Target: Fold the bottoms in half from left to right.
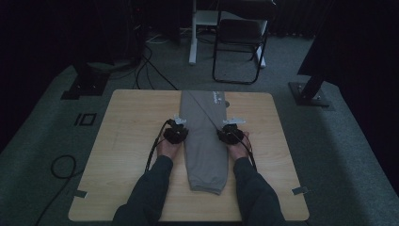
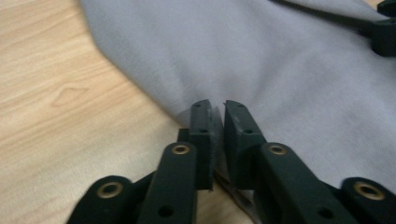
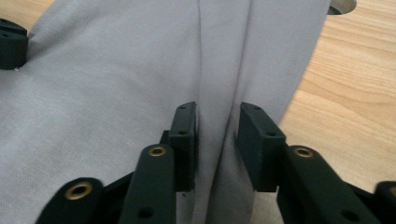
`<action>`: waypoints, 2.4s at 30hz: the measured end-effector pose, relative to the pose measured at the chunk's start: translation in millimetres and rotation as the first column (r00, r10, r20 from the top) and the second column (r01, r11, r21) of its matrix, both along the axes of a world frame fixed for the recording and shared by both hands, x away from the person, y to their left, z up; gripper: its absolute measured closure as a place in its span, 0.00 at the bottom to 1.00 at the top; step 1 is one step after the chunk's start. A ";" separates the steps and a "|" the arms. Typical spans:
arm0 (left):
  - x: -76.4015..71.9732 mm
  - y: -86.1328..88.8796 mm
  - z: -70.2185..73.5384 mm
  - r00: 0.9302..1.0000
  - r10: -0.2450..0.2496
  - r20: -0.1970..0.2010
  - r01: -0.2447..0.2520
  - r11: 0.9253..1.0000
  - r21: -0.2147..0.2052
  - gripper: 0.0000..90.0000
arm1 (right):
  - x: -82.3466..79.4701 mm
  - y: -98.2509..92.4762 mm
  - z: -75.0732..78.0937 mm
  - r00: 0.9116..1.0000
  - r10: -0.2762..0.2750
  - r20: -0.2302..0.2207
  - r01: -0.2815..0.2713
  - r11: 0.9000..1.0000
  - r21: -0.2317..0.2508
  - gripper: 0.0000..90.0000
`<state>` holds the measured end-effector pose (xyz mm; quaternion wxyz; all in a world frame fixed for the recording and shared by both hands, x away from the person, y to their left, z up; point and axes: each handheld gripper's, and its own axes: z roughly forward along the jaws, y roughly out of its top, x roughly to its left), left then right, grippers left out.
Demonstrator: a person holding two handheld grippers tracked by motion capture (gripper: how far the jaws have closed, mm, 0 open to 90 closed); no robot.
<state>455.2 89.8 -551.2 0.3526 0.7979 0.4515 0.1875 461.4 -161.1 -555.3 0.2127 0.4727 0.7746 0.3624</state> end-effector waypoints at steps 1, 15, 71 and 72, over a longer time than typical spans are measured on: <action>-1.5 0.0 0.0 1.000 -0.004 -0.001 0.004 1.000 0.000 0.93 | -1.8 -0.1 0.1 1.000 0.002 -0.001 -0.002 1.000 0.002 0.78; -61.9 8.2 -0.5 0.997 -0.075 0.007 0.075 0.997 0.011 0.93 | -65.4 -14.2 0.9 0.999 0.047 -0.025 -0.047 0.999 0.016 0.79; -44.7 11.4 -3.4 0.998 0.049 0.048 -0.049 0.999 0.018 0.79 | -3.0 -7.4 9.4 0.995 -0.097 -0.037 0.091 0.988 -0.124 0.55; -44.9 11.2 -3.4 0.998 0.049 0.048 -0.050 0.999 0.019 0.79 | -3.6 -15.0 9.0 0.993 -0.109 -0.037 0.104 0.988 -0.115 0.57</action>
